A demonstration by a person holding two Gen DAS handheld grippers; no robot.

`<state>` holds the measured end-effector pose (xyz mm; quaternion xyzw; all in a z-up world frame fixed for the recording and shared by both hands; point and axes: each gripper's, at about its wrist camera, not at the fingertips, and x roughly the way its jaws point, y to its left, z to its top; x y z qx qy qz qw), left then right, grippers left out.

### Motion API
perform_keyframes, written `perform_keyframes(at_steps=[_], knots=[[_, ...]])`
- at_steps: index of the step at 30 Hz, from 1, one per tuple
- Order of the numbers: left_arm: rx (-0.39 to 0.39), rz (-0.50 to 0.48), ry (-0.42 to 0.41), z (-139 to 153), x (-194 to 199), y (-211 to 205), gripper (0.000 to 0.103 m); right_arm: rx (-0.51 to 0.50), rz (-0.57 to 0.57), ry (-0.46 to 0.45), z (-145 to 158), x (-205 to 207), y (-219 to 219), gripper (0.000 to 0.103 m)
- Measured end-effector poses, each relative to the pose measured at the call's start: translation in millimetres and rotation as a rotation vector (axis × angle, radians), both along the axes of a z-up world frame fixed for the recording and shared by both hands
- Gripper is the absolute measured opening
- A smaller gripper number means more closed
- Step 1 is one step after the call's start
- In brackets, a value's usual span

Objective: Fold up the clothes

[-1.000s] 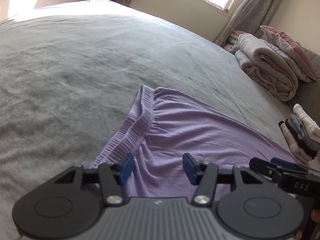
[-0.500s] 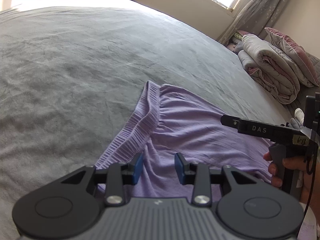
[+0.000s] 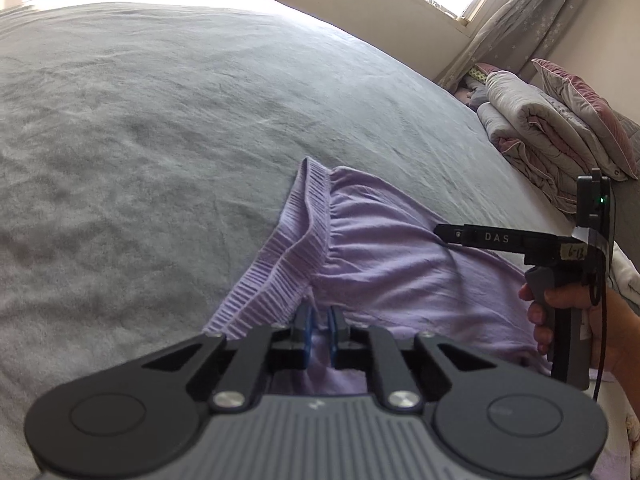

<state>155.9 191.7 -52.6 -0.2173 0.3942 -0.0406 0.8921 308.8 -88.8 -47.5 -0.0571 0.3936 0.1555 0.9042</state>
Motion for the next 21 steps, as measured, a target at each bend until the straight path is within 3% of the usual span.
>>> perform_keyframes(at_steps=[1, 3, 4, 5, 6, 11, 21], knots=[[0.000, 0.002, 0.000, -0.2, 0.0, 0.7, 0.005, 0.007, 0.000, -0.002, 0.6, -1.6, 0.4, 0.085], [0.008, 0.000, -0.002, -0.3, -0.6, 0.8, 0.005, 0.021, 0.026, -0.006, 5.2, -7.2, 4.2, 0.050], [0.016, -0.001, -0.004, -0.2, -1.1, 0.0, 0.004, 0.023, 0.038, -0.002, 7.4, -9.5, 6.4, 0.039], [0.026, -0.002, -0.007, 0.1, -1.6, -1.2, 0.004, 0.012, 0.046, 0.000, 9.8, -12.3, 9.7, 0.010], [0.037, -0.004, -0.009, 0.4, -2.0, -2.7, 0.004, -0.005, 0.056, 0.004, 11.7, -14.8, 13.4, 0.004], [0.062, -0.005, -0.012, 1.2, -1.3, -4.7, 0.004, -0.069, 0.060, -0.041, 27.4, -37.6, 21.2, 0.003], [-0.011, 0.004, -0.008, -3.9, -2.4, 6.0, 0.003, -0.086, 0.088, -0.144, 86.7, -98.8, 20.7, 0.003]])
